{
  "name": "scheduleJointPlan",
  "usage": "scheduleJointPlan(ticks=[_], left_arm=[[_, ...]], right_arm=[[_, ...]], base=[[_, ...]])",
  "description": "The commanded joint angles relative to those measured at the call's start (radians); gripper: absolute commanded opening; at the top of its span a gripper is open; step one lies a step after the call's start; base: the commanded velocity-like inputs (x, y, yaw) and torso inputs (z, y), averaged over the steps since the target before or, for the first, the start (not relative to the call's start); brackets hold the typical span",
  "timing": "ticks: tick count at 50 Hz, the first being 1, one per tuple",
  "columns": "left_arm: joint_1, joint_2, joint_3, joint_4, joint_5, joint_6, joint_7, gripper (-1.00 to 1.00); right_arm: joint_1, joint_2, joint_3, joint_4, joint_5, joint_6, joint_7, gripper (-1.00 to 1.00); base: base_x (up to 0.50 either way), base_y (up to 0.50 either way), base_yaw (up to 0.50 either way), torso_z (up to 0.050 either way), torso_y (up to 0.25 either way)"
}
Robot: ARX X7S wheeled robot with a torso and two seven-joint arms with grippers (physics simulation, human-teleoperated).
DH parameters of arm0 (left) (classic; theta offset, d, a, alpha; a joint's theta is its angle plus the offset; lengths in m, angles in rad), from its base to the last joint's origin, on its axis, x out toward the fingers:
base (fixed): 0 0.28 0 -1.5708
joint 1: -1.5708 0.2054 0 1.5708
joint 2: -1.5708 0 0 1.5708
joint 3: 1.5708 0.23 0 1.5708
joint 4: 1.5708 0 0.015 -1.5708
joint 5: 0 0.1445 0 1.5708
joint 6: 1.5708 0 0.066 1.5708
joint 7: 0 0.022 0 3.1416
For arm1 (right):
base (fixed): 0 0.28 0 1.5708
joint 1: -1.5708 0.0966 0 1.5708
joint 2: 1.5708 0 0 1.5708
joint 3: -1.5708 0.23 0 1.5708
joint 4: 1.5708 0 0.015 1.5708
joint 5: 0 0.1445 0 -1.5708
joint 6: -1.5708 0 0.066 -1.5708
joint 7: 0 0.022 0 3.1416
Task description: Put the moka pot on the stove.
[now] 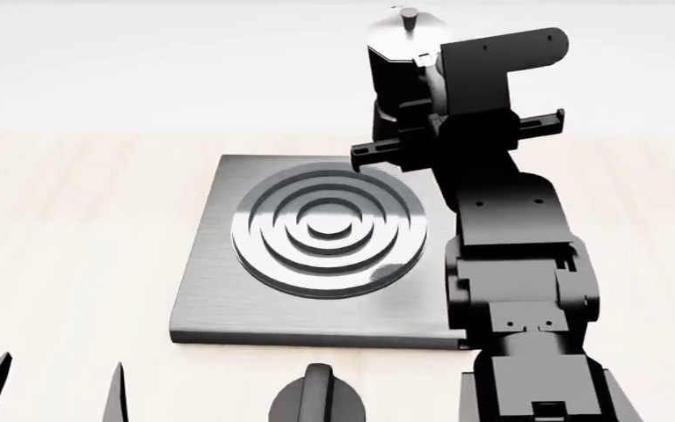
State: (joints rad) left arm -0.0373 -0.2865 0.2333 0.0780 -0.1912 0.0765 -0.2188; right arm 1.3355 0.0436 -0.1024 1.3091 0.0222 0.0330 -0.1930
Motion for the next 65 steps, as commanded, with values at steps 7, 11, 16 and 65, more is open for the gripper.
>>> scheduleJointPlan(ticks=[7, 11, 16, 65], left_arm=[[0.004, -0.001, -0.009, 0.018, -0.022, -0.006, -0.001, 1.00], [0.005, -0.001, -0.009, 0.022, -0.024, -0.007, -0.003, 1.00], [0.000, -0.002, -0.009, 0.021, -0.027, -0.010, -0.005, 1.00], [-0.011, -0.014, -0.001, 0.010, -0.038, -0.001, -0.017, 1.00]], right_arm=[[0.009, -0.033, 0.009, 0.000, -0.014, 0.006, -0.039, -1.00], [0.008, -0.042, -0.005, 0.000, 0.002, 0.006, -0.050, -1.00], [0.009, -0.043, -0.093, 0.000, 0.090, 0.003, -0.050, -1.00], [-0.034, -0.043, -0.292, 0.000, 0.378, 0.074, -0.028, -1.00]], base=[[0.00, 0.00, 0.00, 0.000, 0.001], [0.00, 0.00, 0.00, 0.000, 0.000], [0.00, 0.00, 0.00, 0.000, 0.000], [0.00, 0.00, 0.00, 0.000, 0.001]])
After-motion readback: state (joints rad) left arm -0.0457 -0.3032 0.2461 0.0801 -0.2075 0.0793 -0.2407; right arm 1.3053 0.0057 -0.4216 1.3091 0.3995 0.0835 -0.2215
